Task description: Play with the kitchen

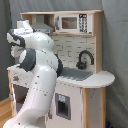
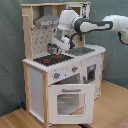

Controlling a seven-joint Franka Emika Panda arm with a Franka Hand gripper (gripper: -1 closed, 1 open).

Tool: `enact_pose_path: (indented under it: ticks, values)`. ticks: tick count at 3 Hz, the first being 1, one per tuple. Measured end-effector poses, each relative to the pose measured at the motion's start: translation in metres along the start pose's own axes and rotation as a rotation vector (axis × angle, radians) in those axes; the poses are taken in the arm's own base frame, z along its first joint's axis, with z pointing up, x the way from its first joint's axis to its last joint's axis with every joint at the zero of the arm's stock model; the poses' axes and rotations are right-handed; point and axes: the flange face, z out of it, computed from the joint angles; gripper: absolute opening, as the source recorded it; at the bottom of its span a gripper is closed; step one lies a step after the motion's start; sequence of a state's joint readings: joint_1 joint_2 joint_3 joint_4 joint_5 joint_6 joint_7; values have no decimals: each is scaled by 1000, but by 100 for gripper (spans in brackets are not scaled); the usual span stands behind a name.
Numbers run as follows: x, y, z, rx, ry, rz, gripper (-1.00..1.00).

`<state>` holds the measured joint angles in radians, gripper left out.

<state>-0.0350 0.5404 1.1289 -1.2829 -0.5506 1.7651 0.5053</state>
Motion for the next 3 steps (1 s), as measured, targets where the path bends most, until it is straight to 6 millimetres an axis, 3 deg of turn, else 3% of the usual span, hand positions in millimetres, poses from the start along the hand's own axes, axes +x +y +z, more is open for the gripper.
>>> enact_pose_path:
  ticks: [1,3]
  values:
    - [-3,6,15,-77,-59,-7,-100]
    - [18,-1,32,-104,-42,-20,-100]
